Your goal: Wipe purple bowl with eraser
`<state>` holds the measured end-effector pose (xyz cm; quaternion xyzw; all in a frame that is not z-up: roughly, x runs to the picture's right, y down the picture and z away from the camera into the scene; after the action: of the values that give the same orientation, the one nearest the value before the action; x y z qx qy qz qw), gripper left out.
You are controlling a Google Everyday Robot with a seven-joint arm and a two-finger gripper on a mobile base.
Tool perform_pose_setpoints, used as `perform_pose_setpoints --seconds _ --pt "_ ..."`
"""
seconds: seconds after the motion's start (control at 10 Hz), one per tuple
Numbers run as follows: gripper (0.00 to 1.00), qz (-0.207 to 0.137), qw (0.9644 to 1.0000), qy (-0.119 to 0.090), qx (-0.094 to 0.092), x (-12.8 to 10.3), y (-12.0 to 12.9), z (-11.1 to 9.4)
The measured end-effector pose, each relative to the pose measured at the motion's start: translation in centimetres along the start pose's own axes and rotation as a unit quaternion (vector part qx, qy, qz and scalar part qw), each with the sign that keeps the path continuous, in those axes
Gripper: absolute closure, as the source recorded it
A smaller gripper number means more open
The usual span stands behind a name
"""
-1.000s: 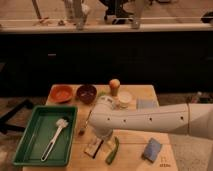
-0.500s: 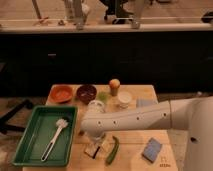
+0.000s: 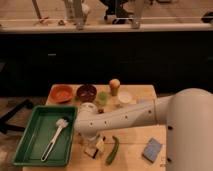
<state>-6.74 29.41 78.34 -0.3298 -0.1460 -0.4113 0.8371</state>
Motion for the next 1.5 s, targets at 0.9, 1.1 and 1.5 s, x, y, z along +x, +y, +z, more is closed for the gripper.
perform_pose_setpoints --seconds 0.9,1.1,1.5 --pt "0.79 0.022 0.9995 -0.012 0.018 2.4 0.5 0.5" --pt "0.98 0.021 0.9995 -0.007 0.021 2.7 0.6 0.0" --pt "1.00 0.017 0.9993 0.020 0.027 2.6 1.0 -2.0"
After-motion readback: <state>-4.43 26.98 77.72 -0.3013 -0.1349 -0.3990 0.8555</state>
